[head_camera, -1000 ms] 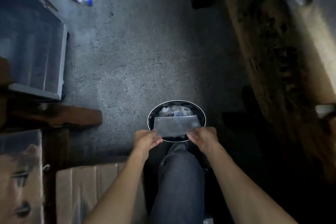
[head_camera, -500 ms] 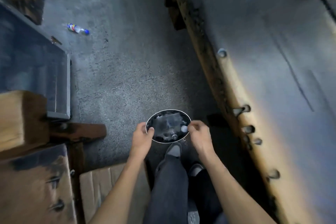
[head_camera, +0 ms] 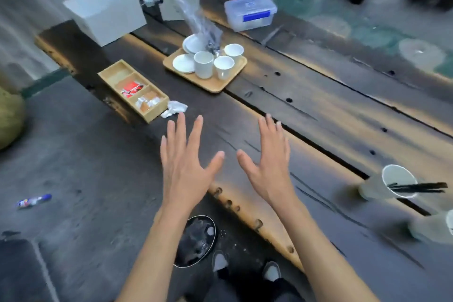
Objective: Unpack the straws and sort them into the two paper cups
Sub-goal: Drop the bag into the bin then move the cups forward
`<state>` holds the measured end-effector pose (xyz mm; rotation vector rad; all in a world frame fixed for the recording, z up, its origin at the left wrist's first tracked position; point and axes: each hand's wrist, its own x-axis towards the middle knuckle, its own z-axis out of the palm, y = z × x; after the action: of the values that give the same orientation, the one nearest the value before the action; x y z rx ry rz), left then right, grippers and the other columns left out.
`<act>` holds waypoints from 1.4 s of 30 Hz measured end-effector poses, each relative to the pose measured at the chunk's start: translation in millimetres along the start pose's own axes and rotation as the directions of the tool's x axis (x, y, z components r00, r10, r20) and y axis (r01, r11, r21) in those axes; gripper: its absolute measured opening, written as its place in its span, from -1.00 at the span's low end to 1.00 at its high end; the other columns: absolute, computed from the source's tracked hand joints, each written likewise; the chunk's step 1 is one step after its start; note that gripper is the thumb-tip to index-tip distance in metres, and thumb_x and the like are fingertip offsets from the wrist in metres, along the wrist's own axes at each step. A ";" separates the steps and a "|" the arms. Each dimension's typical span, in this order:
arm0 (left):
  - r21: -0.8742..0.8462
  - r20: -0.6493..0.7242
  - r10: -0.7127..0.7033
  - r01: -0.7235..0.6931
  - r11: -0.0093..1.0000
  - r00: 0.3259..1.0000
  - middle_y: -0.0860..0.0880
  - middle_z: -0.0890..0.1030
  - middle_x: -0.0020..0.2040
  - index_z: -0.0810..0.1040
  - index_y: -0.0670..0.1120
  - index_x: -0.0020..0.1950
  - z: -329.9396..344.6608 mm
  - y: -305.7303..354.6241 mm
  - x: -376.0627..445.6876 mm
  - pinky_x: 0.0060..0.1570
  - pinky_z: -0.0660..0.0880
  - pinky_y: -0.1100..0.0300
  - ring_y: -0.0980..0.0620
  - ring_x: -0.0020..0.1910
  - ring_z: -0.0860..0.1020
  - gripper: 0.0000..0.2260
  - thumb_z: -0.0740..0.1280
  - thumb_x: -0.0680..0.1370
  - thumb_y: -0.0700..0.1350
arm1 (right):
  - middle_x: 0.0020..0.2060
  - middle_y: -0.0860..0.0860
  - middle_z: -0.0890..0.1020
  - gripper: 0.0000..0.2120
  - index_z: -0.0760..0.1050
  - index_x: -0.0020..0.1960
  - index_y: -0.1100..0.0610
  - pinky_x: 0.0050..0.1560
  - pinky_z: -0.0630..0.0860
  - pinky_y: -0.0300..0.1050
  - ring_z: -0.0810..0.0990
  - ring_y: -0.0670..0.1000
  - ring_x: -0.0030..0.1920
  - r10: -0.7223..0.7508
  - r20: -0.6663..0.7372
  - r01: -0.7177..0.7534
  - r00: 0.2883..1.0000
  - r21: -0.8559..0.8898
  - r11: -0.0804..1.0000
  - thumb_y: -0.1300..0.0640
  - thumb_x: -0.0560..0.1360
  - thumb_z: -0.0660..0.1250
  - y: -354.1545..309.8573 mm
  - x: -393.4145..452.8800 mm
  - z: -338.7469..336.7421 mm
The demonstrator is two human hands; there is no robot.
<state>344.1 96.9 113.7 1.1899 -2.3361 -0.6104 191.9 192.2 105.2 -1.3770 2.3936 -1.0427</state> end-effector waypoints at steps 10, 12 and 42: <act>-0.117 0.136 0.410 -0.397 0.911 0.902 -0.01 -0.24 0.65 -0.11 0.17 0.62 60.9 185.8 24.7 0.53 -0.25 -0.04 0.00 0.60 -0.29 -0.17 0.22 0.47 0.36 | 0.62 -0.06 -0.08 -0.13 -0.10 0.61 -0.01 0.54 -0.16 0.19 -0.18 0.09 0.60 0.231 -0.394 -0.297 0.889 -0.114 0.948 -0.29 0.45 0.18 87.0 -40.5 -170.5; -0.160 0.159 0.459 -0.436 0.886 0.874 -0.01 -0.23 0.65 -0.09 0.16 0.63 85.5 222.2 12.7 0.54 -0.23 -0.05 0.01 0.60 -0.29 -0.16 0.23 0.47 0.36 | 0.61 -0.10 -0.07 -0.12 -0.08 0.61 -0.01 0.54 -0.16 0.19 -0.18 0.07 0.60 0.282 -0.449 -0.352 0.848 -0.079 0.933 -0.29 0.44 0.18 113.8 -64.6 -201.7; -0.448 0.644 -0.087 0.466 0.763 0.760 0.16 0.09 0.60 -0.05 0.14 0.61 327.3 286.8 -68.0 0.44 0.12 0.20 0.14 0.56 0.15 0.05 0.58 0.36 -0.23 | 0.54 -0.18 0.01 0.13 -0.16 0.54 -0.15 0.56 0.06 -0.01 0.03 -0.19 0.54 0.890 -0.104 -0.580 0.443 0.724 0.373 0.10 0.25 0.56 341.2 -225.6 -224.9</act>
<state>13.4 365.0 0.6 1.1595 -2.1024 -1.9184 -24.8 594.0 7.5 0.3542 2.1677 -1.6963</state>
